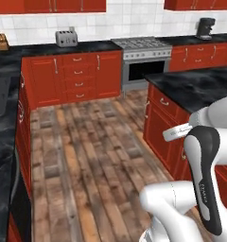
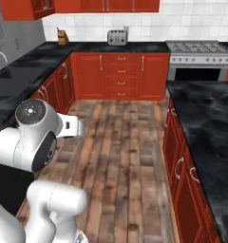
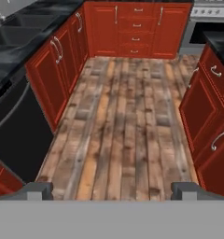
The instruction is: Retrieve the apple and banana from the fridge and place them into the bowl on the dining table.
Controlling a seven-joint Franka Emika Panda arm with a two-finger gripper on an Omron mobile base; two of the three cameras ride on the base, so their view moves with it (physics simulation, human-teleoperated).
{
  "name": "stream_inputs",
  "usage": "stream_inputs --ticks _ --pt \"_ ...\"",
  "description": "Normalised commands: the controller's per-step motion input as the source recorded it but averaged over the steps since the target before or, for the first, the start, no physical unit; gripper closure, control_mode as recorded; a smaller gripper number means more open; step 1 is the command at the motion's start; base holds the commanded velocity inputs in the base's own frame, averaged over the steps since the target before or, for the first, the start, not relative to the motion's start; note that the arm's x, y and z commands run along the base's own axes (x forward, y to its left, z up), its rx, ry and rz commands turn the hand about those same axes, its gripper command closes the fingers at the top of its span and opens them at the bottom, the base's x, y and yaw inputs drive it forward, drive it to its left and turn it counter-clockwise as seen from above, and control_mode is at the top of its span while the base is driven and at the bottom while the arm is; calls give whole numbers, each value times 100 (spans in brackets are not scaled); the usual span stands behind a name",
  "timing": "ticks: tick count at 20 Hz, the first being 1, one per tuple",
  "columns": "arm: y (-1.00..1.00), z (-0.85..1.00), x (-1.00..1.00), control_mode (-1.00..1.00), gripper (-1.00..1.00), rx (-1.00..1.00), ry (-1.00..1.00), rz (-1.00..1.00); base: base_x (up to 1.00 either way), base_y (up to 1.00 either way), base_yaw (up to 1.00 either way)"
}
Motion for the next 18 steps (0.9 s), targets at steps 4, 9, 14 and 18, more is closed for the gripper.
stream_inputs --ticks 4,9,14,18 --pt "0 0 0 100 -100 0 0 0 100 -9 0" --pt "0 0 0 100 -100 0 0 0 100 -17 0" --pt "0 0 0 100 -100 0 0 0 100 -23 0" --pt "0 0 0 100 -100 0 0 0 100 -27 0"
